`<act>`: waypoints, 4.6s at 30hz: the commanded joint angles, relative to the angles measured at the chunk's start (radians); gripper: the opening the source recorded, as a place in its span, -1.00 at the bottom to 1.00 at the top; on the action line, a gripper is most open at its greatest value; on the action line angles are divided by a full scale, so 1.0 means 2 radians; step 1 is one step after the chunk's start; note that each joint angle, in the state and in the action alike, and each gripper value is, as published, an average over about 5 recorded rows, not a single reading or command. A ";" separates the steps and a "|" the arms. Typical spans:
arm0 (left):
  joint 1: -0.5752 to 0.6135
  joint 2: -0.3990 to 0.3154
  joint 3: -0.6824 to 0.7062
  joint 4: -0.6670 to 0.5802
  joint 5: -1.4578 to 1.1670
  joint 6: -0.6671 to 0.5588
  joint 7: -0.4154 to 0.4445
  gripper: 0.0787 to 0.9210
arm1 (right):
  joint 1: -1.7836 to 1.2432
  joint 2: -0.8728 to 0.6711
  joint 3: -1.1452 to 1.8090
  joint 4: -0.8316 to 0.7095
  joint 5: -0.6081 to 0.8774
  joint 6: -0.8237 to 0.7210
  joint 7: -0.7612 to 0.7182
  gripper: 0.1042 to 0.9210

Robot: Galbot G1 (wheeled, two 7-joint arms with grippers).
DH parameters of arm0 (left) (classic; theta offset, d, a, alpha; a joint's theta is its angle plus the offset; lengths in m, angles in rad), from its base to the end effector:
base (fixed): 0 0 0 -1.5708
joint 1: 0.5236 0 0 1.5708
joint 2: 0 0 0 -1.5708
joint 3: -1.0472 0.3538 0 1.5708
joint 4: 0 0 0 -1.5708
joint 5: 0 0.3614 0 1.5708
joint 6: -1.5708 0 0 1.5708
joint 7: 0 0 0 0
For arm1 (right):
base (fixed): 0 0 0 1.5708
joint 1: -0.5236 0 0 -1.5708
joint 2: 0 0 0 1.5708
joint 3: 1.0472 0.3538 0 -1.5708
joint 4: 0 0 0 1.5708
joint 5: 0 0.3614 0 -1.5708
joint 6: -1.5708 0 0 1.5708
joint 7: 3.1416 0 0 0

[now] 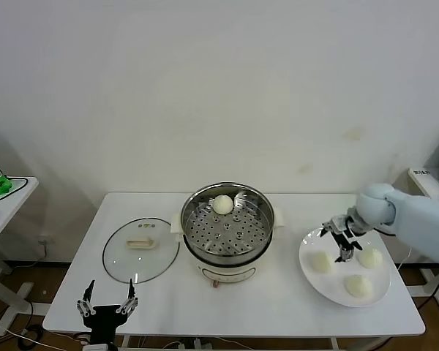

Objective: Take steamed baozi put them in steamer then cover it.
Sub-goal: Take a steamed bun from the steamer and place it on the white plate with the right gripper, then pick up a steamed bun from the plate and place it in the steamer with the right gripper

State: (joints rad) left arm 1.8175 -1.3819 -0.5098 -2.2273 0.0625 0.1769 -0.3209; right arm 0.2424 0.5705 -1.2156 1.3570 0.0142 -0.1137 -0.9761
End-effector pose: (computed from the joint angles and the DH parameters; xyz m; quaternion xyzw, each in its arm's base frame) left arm 0.1138 0.0211 -0.2938 0.0980 -0.9795 -0.1250 0.1241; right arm 0.4884 -0.1743 -0.2027 0.5284 -0.4850 0.5822 0.3828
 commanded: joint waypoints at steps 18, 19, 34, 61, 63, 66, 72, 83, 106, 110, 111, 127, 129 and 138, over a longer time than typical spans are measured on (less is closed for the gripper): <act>0.001 -0.002 -0.001 0.000 0.000 0.001 0.000 0.77 | -0.076 0.040 0.062 -0.048 0.002 -0.023 0.003 0.76; 0.001 -0.002 -0.001 0.000 0.000 0.001 0.000 0.77 | -0.076 0.042 0.062 -0.050 0.000 -0.023 0.002 0.76; -0.001 -0.003 -0.001 0.000 -0.003 0.001 -0.001 0.77 | -0.081 0.057 0.064 -0.063 -0.016 -0.031 0.003 0.40; -0.008 0.002 0.005 0.001 -0.003 0.005 -0.002 0.77 | 0.142 0.026 -0.022 -0.003 0.058 -0.044 -0.003 0.03; -0.011 0.004 0.008 0.002 -0.004 0.005 -0.001 0.77 | 0.191 0.036 -0.049 0.008 0.077 -0.049 -0.003 0.03; -0.018 0.006 0.011 0.004 -0.005 0.006 -0.001 0.77 | 0.248 0.055 -0.077 0.027 0.110 -0.062 -0.002 0.03; -0.030 0.012 0.013 0.006 -0.010 0.007 -0.001 0.77 | 0.324 0.114 -0.124 0.067 0.185 -0.091 0.011 0.05; -0.043 0.007 0.007 0.015 -0.021 0.005 -0.007 0.77 | 0.255 0.248 -0.100 0.041 0.274 -0.140 0.058 0.05; -0.034 0.013 -0.009 -0.008 -0.039 0.006 -0.010 0.77 | 0.142 0.389 -0.080 -0.090 0.316 -0.196 0.085 0.06; -0.033 0.013 -0.009 -0.009 -0.038 0.005 -0.010 0.77 | 0.133 0.390 -0.080 -0.094 0.312 -0.204 0.090 0.05; -0.032 0.013 -0.009 -0.009 -0.038 0.005 -0.010 0.77 | 0.131 0.391 -0.080 -0.095 0.310 -0.206 0.091 0.05; -0.028 0.015 -0.009 -0.013 -0.037 0.003 -0.010 0.77 | 0.115 0.398 -0.075 -0.109 0.300 -0.215 0.099 0.09; -0.028 0.015 -0.009 -0.013 -0.038 0.003 -0.010 0.77 | 0.113 0.398 -0.074 -0.109 0.299 -0.216 0.100 0.16; -0.029 0.014 -0.008 -0.010 -0.035 0.004 -0.010 0.77 | 0.138 0.376 -0.075 -0.084 0.295 -0.221 0.102 0.72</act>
State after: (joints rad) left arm 1.7593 -1.3552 -0.5253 -2.2485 -0.0087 0.1837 -0.3417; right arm 0.5046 1.3324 -1.3659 1.1781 0.6080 -0.5516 -0.7708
